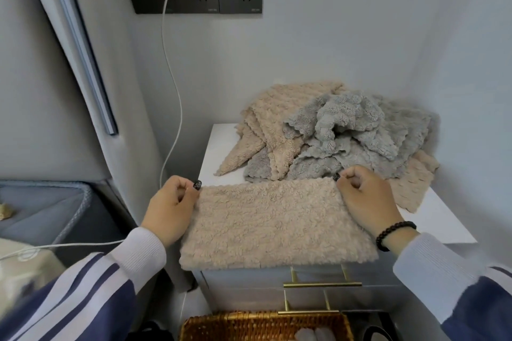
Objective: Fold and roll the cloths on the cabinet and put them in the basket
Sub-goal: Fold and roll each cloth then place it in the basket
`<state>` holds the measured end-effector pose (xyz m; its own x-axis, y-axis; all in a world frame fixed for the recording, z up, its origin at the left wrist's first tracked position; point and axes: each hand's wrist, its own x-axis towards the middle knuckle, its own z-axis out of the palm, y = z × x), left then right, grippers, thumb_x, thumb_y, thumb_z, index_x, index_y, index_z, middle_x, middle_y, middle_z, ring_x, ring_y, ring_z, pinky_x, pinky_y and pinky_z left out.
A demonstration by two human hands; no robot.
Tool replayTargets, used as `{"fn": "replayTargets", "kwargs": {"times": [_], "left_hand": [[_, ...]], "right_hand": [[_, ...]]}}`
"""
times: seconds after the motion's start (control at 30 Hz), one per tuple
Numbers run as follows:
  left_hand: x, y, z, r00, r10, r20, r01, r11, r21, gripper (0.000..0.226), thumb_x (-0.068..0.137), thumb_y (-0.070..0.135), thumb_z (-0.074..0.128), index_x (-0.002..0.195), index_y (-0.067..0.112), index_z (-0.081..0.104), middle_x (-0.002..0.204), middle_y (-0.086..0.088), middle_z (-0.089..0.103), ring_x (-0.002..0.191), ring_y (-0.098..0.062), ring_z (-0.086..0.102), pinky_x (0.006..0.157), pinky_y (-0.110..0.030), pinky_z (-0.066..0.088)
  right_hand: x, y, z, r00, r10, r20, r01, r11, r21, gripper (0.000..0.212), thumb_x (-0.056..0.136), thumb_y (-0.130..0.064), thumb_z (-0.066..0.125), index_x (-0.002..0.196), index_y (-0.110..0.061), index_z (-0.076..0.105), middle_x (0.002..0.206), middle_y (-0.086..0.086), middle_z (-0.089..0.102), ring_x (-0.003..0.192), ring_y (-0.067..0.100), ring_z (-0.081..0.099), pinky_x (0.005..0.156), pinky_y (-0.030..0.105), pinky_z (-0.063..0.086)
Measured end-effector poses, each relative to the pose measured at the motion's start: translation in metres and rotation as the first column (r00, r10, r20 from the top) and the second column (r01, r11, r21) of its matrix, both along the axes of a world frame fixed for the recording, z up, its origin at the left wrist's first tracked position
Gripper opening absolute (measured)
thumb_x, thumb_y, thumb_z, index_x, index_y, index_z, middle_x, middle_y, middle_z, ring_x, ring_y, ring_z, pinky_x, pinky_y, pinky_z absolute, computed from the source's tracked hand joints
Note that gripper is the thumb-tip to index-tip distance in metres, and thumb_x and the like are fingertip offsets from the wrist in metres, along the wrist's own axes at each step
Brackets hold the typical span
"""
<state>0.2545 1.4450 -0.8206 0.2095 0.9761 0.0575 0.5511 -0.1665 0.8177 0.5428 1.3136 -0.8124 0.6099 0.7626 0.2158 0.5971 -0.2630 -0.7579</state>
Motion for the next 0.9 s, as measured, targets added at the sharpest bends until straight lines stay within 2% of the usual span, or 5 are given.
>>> {"fn": "replayTargets", "kwargs": {"times": [0.17, 0.47, 0.67, 0.77, 0.9], "left_hand": [[0.008, 0.004, -0.001, 0.995, 0.006, -0.096, 0.004, 0.995, 0.104, 0.011, 0.099, 0.024, 0.043, 0.093, 0.020, 0.051, 0.078, -0.001, 0.065, 0.070, -0.018, 0.058, 0.058, -0.023, 0.042], [0.018, 0.006, 0.005, 0.965, 0.024, -0.263, 0.017, 0.988, 0.152, 0.010, 0.099, 0.030, 0.040, 0.096, 0.022, 0.046, 0.071, -0.004, 0.062, 0.063, -0.025, 0.060, 0.062, -0.039, 0.053], [0.022, -0.017, 0.021, 0.943, -0.069, -0.326, 0.212, 0.880, 0.425, 0.033, 0.095, 0.033, 0.049, 0.124, 0.018, 0.045, 0.120, 0.002, 0.057, 0.107, -0.019, 0.056, 0.088, -0.034, 0.049], [0.026, -0.050, 0.017, 0.807, -0.333, -0.488, 0.559, 0.697, 0.449, 0.055, 0.094, 0.050, 0.039, 0.138, 0.016, 0.039, 0.139, -0.001, 0.048, 0.127, -0.018, 0.046, 0.105, -0.033, 0.039], [0.030, -0.066, -0.011, 0.574, -0.356, -0.738, 0.718, 0.652, 0.244, 0.070, 0.095, 0.061, 0.020, 0.151, 0.019, 0.021, 0.156, -0.004, 0.024, 0.144, -0.022, 0.023, 0.115, -0.043, 0.017]], "right_hand": [[-0.001, 0.004, -0.003, 0.983, 0.002, 0.183, 0.006, 0.999, -0.042, 0.013, 0.094, -0.016, 0.051, 0.083, -0.015, 0.057, 0.063, 0.003, 0.063, 0.049, 0.022, 0.057, 0.047, 0.030, 0.046], [-0.002, 0.010, -0.007, 0.939, -0.053, 0.341, 0.070, 0.997, -0.038, 0.013, 0.092, -0.014, 0.055, 0.081, -0.009, 0.060, 0.062, 0.004, 0.061, 0.052, 0.019, 0.054, 0.051, 0.025, 0.035], [-0.003, 0.016, -0.006, 0.933, -0.071, 0.353, 0.115, 0.988, -0.104, 0.015, 0.092, -0.017, 0.054, 0.080, -0.009, 0.060, 0.063, 0.003, 0.060, 0.055, 0.017, 0.051, 0.050, 0.026, 0.032], [-0.003, 0.021, -0.006, 0.921, -0.092, 0.377, 0.159, 0.976, -0.151, 0.017, 0.092, -0.017, 0.052, 0.080, -0.007, 0.060, 0.065, 0.005, 0.060, 0.056, 0.017, 0.048, 0.050, 0.027, 0.031], [-0.015, 0.021, 0.001, 0.918, -0.067, 0.392, 0.163, 0.962, -0.218, 0.011, 0.093, -0.016, 0.052, 0.091, -0.007, 0.058, 0.083, 0.007, 0.060, 0.071, 0.022, 0.052, 0.059, 0.029, 0.038]]}}
